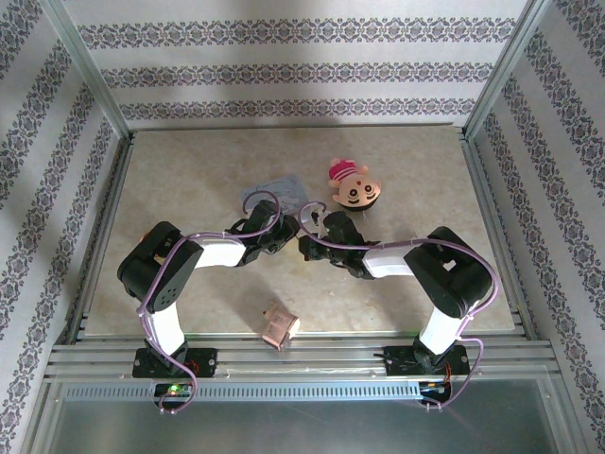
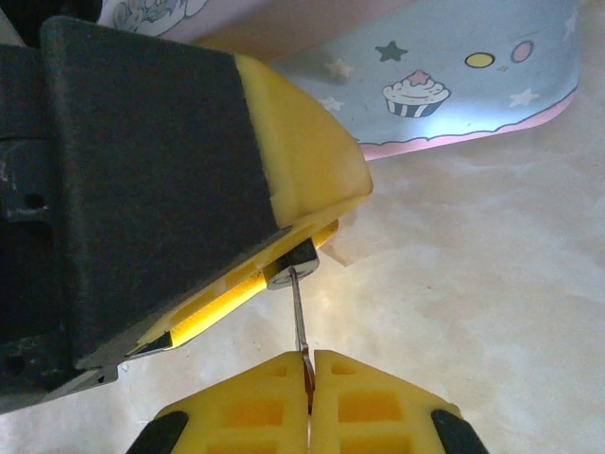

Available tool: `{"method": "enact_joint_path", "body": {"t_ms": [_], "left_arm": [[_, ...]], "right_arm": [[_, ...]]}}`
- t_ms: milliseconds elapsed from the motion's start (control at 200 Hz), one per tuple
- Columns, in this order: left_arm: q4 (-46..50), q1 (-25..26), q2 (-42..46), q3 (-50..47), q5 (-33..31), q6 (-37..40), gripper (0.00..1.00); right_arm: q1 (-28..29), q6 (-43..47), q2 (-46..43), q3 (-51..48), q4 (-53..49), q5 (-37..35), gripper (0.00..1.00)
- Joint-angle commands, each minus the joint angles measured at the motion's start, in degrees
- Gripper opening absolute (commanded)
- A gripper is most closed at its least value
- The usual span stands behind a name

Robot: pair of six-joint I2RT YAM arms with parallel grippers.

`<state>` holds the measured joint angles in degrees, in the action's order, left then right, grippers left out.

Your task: Unlock a padlock with a key

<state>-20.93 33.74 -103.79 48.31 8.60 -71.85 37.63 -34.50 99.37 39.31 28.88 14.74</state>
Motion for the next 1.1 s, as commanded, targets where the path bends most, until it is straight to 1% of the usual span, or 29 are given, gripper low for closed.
{"method": "enact_joint_path", "body": {"t_ms": [0, 530, 914, 1094], "left_arm": [[1.68, 0.23, -1.65, -2.06, 7.95, -4.44, 0.04], [1.3, 0.19, -1.58, -2.72, 8.99, -4.45, 0.04], [0.89, 0.19, -1.9, -2.26, 9.34, -5.06, 0.04], [0.98, 0.19, -1.94, -2.29, 9.7, -5.22, 0.04]], "right_arm": [[-1.19, -0.64, 1.09, 2.06, 1.25, 1.75, 0.0], [-4.05, -1.62, 0.76, 3.67, 1.26, 6.08, 0.0], [-3.7, -1.45, 0.38, 5.56, 0.21, 6.09, 0.0], [-3.21, -0.88, -0.73, 5.43, -0.47, 3.53, 0.0]]}}
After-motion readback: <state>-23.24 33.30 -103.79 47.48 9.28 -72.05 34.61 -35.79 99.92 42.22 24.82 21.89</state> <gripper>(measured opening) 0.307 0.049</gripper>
